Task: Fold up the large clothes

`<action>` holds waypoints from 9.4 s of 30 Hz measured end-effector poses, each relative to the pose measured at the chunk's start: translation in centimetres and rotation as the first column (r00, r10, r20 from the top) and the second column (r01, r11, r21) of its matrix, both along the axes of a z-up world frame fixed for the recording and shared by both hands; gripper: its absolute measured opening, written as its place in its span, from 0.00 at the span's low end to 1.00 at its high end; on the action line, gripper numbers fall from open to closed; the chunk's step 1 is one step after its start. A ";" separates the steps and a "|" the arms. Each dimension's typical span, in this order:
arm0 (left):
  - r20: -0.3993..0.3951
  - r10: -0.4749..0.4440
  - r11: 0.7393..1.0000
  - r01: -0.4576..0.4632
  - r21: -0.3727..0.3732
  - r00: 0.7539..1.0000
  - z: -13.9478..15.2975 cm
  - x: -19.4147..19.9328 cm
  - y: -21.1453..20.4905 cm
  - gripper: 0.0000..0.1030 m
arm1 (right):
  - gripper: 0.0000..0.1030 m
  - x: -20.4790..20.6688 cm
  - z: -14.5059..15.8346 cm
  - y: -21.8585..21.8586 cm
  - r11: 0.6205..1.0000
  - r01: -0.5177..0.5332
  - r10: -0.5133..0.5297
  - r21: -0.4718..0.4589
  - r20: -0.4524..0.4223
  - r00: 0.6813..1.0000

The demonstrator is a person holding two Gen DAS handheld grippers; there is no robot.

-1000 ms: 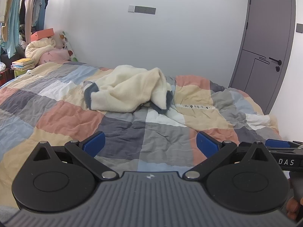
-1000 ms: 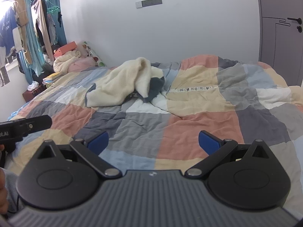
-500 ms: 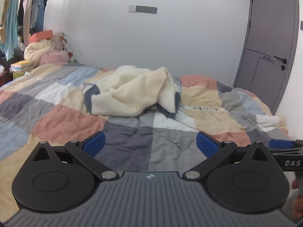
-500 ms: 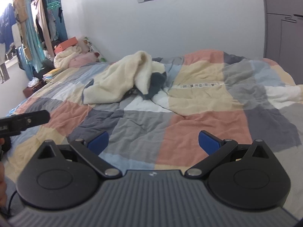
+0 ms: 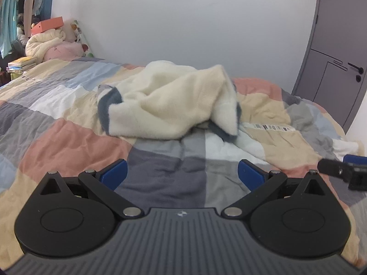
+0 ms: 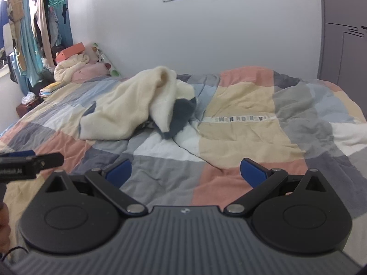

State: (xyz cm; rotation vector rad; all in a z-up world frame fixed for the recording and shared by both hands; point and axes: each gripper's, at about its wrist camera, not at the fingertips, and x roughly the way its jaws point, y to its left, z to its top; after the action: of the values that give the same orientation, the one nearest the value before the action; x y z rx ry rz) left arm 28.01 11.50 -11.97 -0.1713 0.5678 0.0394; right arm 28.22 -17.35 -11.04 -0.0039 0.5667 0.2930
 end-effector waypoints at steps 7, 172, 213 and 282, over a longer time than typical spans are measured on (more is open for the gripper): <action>-0.012 0.035 0.999 -0.034 0.036 0.999 -3.3 5.5 1.4 1.00 | 1.00 3.3 -2.0 3.5 0.997 -0.072 0.073 -0.040 0.026 0.997; -0.340 0.278 0.704 -0.431 -0.564 0.898 -10.1 -7.3 8.1 0.74 | 0.22 0.5 -7.6 -0.2 0.784 -0.095 0.393 0.613 -0.372 0.841; 0.340 0.060 0.697 0.204 -0.687 0.938 7.4 -15.6 3.7 0.13 | 0.16 -3.7 6.8 -7.5 0.791 -0.195 0.183 0.580 0.081 0.980; -0.125 -0.063 0.932 0.013 -0.363 0.990 -8.3 34.0 8.5 0.71 | 0.67 36.3 -6.2 0.9 0.901 0.001 0.150 0.435 -0.313 0.938</action>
State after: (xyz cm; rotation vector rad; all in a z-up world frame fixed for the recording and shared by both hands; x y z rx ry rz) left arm 62.05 20.00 -20.30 -0.5204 0.7105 -0.0937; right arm 64.49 -16.42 -17.21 0.4631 0.8381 0.4971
